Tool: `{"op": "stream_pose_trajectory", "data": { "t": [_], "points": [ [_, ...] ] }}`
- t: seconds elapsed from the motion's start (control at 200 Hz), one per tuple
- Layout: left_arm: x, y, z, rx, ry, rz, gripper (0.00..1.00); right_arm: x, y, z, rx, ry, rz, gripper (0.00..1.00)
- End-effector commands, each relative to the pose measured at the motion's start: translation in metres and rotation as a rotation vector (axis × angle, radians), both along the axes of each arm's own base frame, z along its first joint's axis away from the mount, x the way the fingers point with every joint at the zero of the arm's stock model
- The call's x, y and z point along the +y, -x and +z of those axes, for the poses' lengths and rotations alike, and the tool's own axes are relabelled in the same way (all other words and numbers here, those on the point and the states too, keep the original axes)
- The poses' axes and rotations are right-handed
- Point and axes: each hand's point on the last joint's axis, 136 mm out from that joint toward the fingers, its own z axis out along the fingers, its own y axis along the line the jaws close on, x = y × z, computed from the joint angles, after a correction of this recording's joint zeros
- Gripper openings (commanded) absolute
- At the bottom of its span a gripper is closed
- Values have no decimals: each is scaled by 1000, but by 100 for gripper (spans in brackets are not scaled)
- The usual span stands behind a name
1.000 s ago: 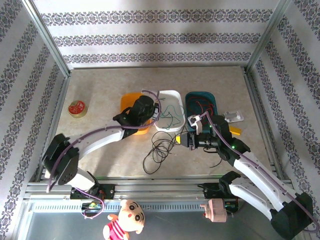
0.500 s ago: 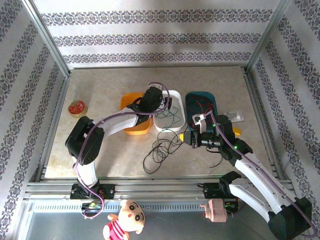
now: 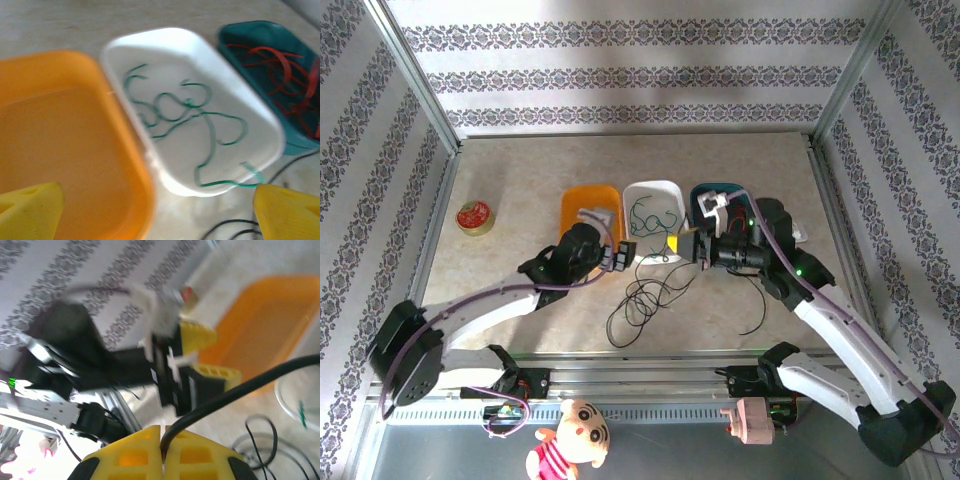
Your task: Untangle the cables
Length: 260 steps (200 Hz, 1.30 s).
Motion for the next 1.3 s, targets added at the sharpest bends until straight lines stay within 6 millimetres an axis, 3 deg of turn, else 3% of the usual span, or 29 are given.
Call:
{"op": "stream_pose_trajectory", "data": {
  "t": [0.0,0.115,0.23,0.39,0.52,0.565,0.72,0.929,1.064,1.294],
  "points": [
    [68,1,9,-55,-6,355,97,12,-6,63,-185,-46,8,0],
    [108,15,5,-66,-22,530,97,24,-19,104,-292,-66,-9,0],
    [123,26,-4,-37,-30,588,97,36,-39,129,-358,-75,-34,0],
    [139,39,-18,10,-46,654,97,62,-72,137,-373,-82,-38,0],
    [139,44,-26,28,-14,648,97,78,-89,134,-373,-72,-48,0],
    [131,42,-27,28,7,601,96,82,-93,131,-368,-62,-54,0],
    [71,38,-19,11,110,261,96,90,-101,118,-338,-46,-54,0],
    [4,71,-18,105,161,-190,96,93,-98,119,-340,-47,-51,0],
    [-19,88,-42,227,158,-331,96,89,-95,124,-350,-51,-63,0],
    [-28,70,-75,232,79,-289,94,76,-83,123,-346,-57,-90,0]
  ]
}}
